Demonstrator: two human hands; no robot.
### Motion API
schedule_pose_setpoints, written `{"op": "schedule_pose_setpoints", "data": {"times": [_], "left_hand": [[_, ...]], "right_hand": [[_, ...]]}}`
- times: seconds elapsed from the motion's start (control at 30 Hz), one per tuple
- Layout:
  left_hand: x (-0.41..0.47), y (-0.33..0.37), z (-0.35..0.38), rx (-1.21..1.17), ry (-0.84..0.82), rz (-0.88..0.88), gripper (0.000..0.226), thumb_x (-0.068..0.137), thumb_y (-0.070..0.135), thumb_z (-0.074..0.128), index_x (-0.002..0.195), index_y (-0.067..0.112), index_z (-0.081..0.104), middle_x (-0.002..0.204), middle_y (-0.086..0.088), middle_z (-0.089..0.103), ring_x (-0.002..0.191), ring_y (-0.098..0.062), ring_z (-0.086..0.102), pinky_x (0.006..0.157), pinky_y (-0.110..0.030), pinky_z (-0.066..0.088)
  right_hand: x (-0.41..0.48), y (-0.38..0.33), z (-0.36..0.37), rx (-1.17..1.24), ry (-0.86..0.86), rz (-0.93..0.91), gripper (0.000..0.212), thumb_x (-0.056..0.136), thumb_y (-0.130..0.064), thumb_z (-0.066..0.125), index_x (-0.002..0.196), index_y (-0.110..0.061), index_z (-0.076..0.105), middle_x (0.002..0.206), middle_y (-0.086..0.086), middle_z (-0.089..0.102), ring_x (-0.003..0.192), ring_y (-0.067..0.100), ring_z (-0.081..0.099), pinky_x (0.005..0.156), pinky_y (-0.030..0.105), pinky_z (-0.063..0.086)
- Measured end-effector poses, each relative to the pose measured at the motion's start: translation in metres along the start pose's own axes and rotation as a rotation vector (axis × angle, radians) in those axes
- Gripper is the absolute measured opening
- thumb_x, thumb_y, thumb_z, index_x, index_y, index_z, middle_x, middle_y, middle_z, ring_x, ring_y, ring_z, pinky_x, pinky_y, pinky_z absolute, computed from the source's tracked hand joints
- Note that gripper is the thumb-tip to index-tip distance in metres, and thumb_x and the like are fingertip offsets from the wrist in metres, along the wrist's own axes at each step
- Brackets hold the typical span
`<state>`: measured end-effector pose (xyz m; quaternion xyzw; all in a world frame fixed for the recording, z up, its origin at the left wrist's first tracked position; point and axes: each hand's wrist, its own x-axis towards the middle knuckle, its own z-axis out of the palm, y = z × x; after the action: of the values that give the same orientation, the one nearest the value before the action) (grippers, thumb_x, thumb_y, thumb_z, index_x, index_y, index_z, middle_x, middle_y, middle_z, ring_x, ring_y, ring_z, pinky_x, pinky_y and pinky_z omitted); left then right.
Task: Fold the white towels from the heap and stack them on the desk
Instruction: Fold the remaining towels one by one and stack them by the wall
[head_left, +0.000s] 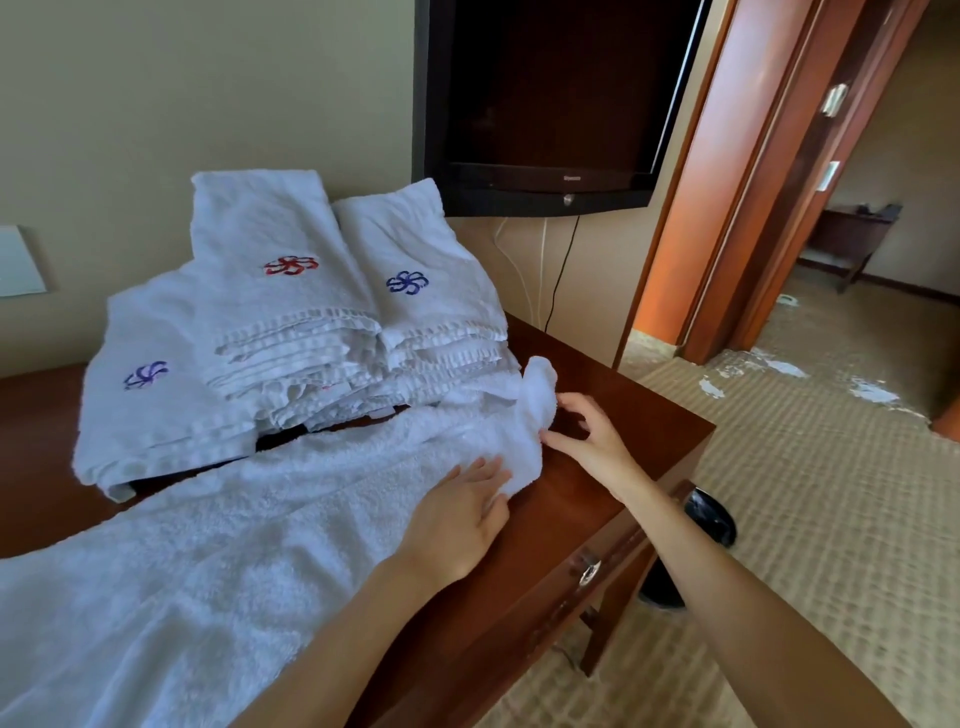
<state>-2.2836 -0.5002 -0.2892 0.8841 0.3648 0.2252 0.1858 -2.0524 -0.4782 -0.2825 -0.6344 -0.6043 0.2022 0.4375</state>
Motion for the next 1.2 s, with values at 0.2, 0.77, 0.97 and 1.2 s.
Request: {"op": "schedule_pose_setpoints", "data": {"times": [0.2, 0.77, 0.97, 1.2], "left_hand": [[0.0, 0.0, 0.0, 0.061, -0.013, 0.016, 0.044, 0.104, 0.03, 0.031, 0.148, 0.025, 0.035, 0.158, 0.008, 0.021, 0.146, -0.003, 0.011, 0.113, -0.014, -0.003], [-0.006, 0.01, -0.017, -0.204, 0.047, -0.108, 0.039, 0.102, 0.027, 0.037, 0.139, 0.024, 0.05, 0.147, 0.008, 0.045, 0.137, -0.005, 0.036, 0.113, -0.019, 0.021], [-0.012, 0.012, -0.022, -0.307, 0.063, -0.146, 0.037, 0.099, 0.031, 0.041, 0.131, 0.027, 0.059, 0.115, -0.001, 0.066, 0.107, -0.013, 0.062, 0.101, -0.032, 0.046], [-0.006, 0.014, -0.007, -0.039, -0.075, 0.137, 0.046, 0.091, 0.045, 0.039, 0.132, 0.035, 0.056, 0.145, 0.018, 0.044, 0.139, 0.007, 0.023, 0.118, -0.022, 0.018]], "right_hand": [[-0.002, -0.003, 0.01, -0.405, -0.078, -0.185, 0.051, 0.086, 0.005, 0.044, 0.131, -0.018, 0.044, 0.138, -0.002, 0.044, 0.129, 0.015, 0.042, 0.097, 0.022, 0.036], [0.002, -0.001, 0.001, 0.089, 0.224, 0.004, 0.06, 0.078, -0.003, 0.075, 0.128, -0.02, 0.047, 0.085, -0.003, 0.063, 0.085, 0.006, 0.06, 0.083, 0.015, 0.045], [0.018, 0.023, -0.026, 0.093, 0.339, 0.194, 0.01, 0.085, 0.005, 0.059, 0.077, 0.0, 0.062, 0.074, 0.006, 0.06, 0.071, 0.014, 0.053, 0.065, 0.029, 0.04], [0.029, 0.051, -0.067, -0.374, 0.074, 0.09, 0.027, 0.084, 0.016, 0.053, 0.094, 0.002, 0.074, 0.103, 0.002, 0.061, 0.1, 0.019, 0.055, 0.089, 0.03, 0.041]]}}
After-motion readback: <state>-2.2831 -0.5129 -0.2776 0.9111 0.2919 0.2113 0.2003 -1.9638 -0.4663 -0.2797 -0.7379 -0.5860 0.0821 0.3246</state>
